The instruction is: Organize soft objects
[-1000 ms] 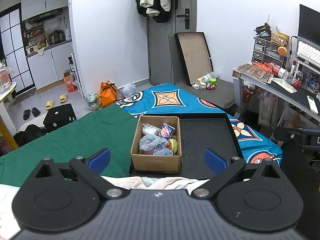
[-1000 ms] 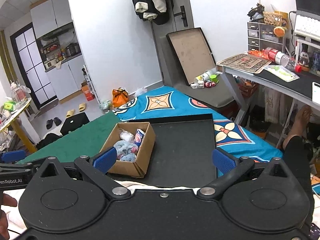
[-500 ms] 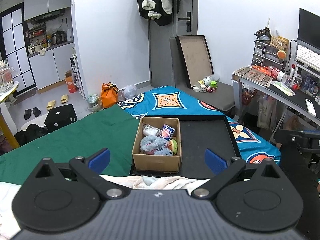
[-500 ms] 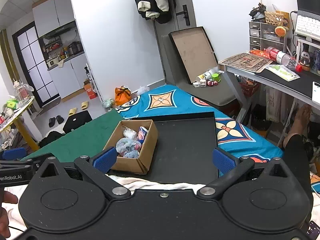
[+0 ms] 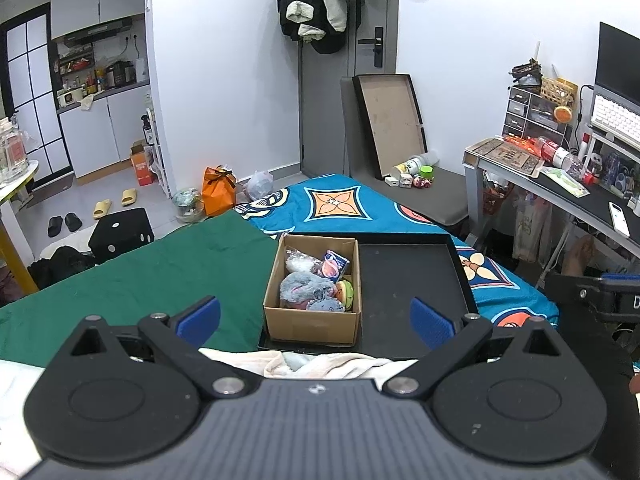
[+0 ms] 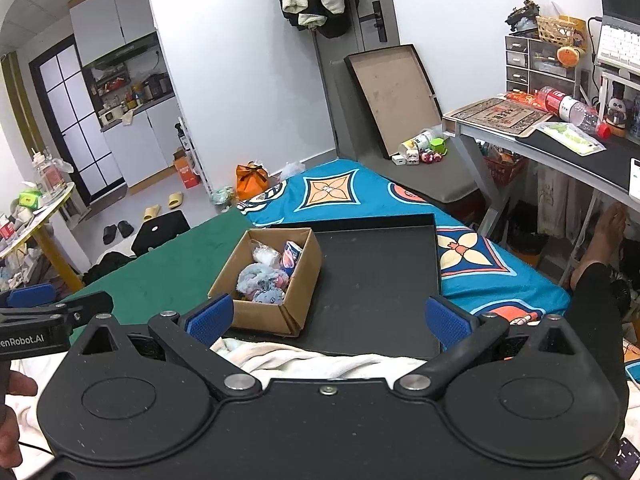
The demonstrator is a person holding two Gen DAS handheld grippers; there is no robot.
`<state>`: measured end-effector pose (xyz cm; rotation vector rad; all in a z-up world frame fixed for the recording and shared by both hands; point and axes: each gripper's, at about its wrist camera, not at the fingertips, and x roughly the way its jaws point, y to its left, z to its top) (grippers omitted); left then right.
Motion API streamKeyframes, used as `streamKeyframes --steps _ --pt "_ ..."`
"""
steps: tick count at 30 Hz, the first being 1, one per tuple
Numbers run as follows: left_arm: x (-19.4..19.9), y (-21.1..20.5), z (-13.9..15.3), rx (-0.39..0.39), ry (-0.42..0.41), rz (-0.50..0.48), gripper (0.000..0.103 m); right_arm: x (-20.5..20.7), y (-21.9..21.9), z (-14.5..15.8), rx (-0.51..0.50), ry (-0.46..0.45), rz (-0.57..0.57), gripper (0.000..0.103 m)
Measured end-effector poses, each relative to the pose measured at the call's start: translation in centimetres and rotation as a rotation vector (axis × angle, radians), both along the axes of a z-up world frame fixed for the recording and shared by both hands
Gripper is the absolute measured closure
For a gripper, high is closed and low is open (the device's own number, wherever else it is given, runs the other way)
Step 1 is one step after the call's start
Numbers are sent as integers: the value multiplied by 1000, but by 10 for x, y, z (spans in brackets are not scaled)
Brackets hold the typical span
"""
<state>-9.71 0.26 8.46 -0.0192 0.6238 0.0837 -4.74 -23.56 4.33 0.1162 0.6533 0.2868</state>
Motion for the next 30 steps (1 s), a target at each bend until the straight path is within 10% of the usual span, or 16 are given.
streamKeyframes --steps 30 --pt "2 -1 1 -27 19 -3 2 -1 0 0 -19 5 -10 0"
